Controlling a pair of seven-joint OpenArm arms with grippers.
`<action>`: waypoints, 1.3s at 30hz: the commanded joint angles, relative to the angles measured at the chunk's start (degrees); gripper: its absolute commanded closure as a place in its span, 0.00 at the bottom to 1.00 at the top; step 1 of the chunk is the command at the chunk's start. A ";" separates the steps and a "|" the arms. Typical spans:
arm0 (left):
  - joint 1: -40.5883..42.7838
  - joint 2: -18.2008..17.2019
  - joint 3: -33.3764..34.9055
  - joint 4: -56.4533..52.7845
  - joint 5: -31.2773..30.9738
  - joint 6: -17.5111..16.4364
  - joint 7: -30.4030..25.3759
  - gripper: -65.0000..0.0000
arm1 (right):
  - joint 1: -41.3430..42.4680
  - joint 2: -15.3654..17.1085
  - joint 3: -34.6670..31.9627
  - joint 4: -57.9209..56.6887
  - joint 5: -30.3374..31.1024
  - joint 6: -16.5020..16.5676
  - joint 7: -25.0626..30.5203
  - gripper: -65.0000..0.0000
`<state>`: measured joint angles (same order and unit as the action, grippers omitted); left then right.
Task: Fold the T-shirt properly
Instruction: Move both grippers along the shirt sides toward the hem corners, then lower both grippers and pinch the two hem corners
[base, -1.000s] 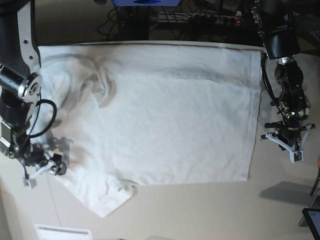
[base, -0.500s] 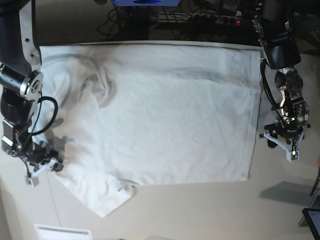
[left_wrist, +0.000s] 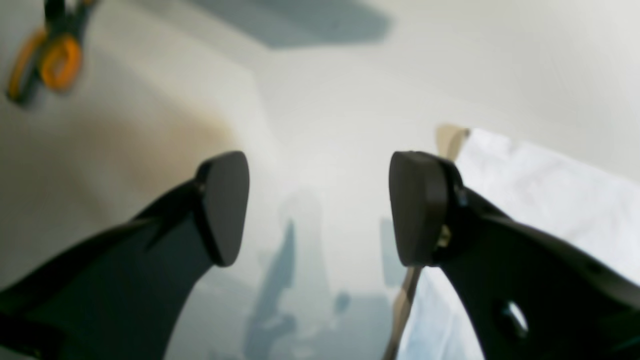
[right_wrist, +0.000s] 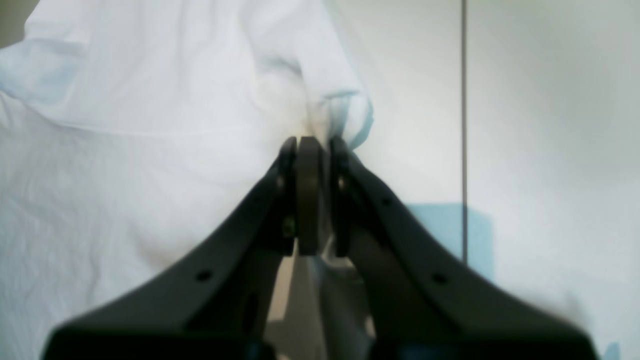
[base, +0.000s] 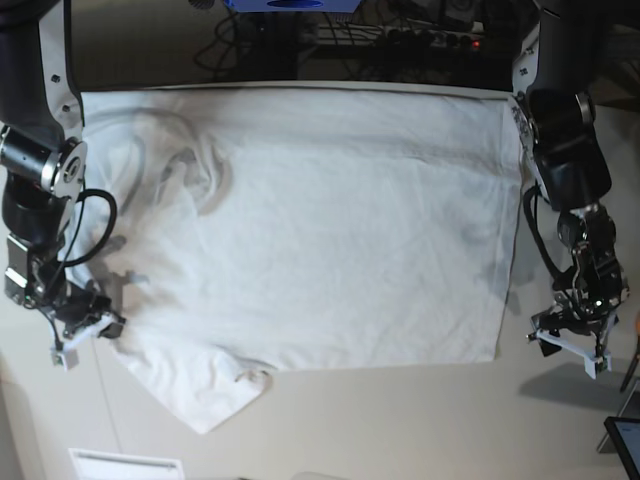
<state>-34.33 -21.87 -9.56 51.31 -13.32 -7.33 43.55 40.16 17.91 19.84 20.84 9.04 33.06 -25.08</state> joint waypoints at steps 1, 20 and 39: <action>-3.70 -0.24 0.02 -1.68 -0.44 -1.50 -2.89 0.32 | 1.64 0.68 -0.10 0.83 0.32 0.39 0.33 1.00; -14.42 1.08 -0.24 -27.88 6.51 -6.69 -12.47 0.25 | 1.55 0.77 -0.19 0.83 0.32 0.48 -0.02 1.00; -14.77 4.77 0.02 -32.01 6.68 -6.78 -14.76 0.25 | 1.64 1.03 -0.27 1.09 0.32 0.48 -0.02 1.00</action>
<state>-47.31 -16.67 -9.61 18.79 -6.42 -13.98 29.02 39.99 17.93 19.62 21.08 9.04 33.21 -25.28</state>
